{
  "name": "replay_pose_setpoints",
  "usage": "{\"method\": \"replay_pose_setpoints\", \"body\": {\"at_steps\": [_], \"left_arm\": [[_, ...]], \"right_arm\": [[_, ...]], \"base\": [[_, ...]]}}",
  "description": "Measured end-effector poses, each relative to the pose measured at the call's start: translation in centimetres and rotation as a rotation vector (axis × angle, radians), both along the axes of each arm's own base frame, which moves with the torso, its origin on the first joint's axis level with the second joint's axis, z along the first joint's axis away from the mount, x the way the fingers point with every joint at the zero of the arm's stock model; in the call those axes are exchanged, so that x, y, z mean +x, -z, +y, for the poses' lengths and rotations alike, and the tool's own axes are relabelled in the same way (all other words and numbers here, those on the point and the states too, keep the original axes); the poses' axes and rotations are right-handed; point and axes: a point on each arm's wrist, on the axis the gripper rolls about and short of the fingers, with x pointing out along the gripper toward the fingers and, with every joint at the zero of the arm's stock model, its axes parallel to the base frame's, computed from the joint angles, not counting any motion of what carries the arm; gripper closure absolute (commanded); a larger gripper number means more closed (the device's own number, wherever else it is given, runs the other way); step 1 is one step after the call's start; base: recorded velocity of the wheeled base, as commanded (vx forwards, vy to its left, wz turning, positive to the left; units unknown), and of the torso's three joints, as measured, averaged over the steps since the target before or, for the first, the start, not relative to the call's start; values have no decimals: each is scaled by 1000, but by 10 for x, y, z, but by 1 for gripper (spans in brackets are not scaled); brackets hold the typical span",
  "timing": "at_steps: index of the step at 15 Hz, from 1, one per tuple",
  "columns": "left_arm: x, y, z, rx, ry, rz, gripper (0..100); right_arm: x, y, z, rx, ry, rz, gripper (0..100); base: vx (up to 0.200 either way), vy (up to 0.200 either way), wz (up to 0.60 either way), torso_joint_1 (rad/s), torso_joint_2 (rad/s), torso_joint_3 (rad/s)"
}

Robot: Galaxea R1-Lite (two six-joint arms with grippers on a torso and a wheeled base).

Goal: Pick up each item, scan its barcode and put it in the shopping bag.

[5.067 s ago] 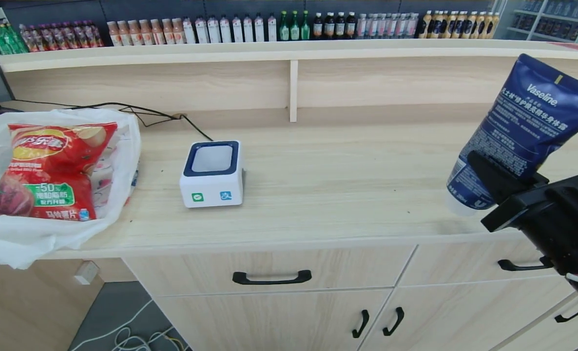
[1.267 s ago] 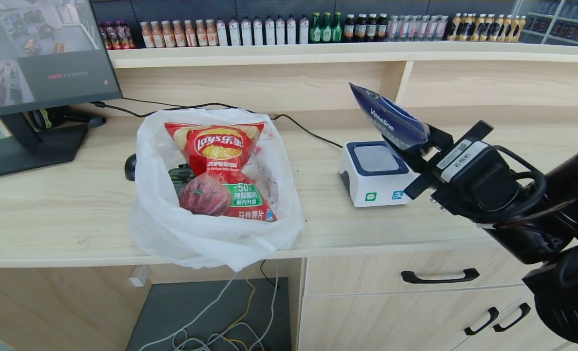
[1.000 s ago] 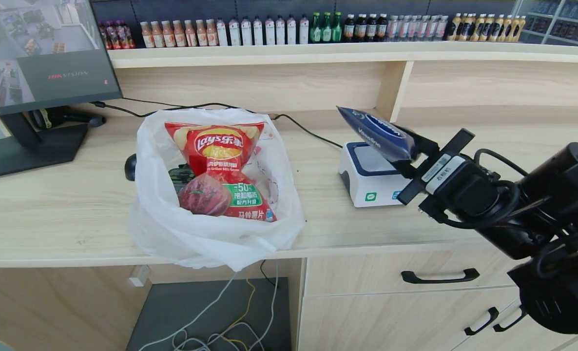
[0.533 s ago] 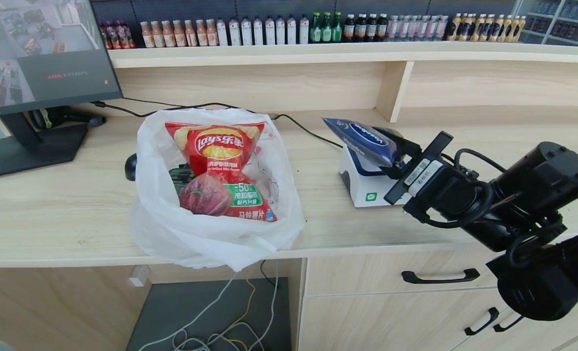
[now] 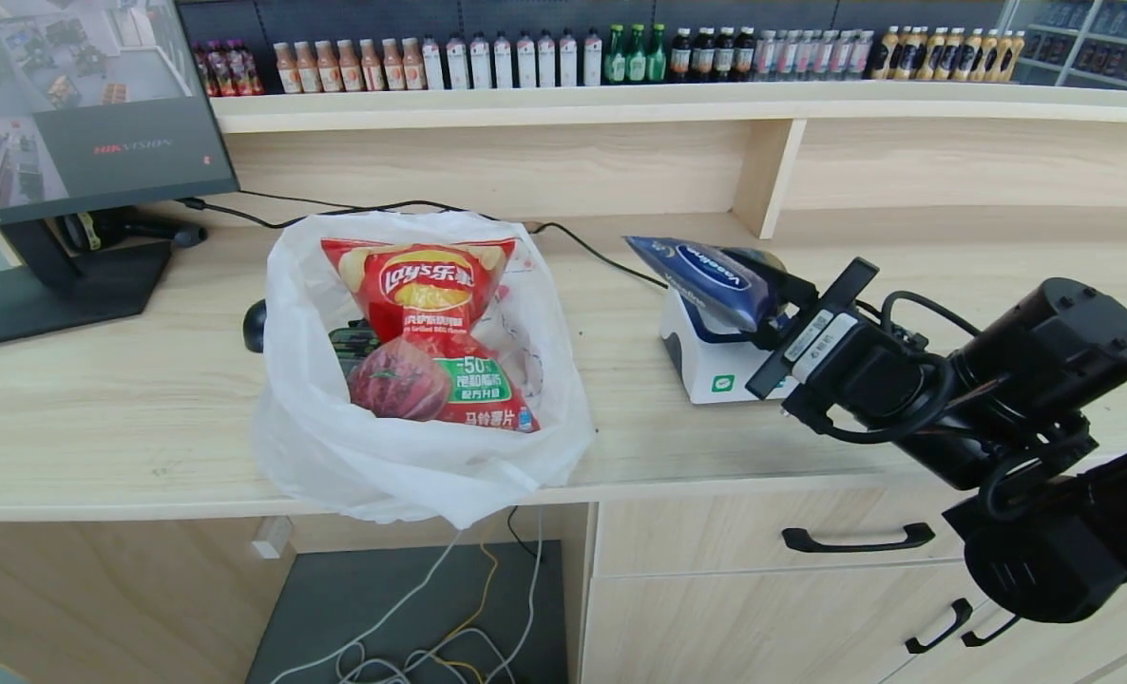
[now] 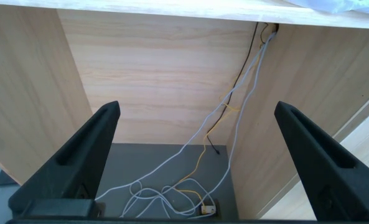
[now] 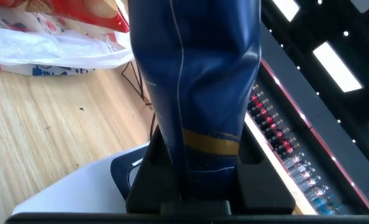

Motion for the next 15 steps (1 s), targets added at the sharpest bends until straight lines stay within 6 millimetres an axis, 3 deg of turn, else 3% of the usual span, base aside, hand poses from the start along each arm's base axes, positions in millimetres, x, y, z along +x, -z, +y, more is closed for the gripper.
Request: {"method": "replay_pose_setpoints", "body": {"at_steps": [11, 15], "left_arm": [[0, 0, 0, 0, 0, 0, 0], [0, 0, 0, 0, 0, 0, 0]], "right_arm": [[-5, -2, 9, 14, -38, 8, 100], [-10, -12, 12, 56, -59, 4, 100]], "base": [[0, 0, 0, 0, 0, 0], [0, 0, 0, 0, 0, 0]]}}
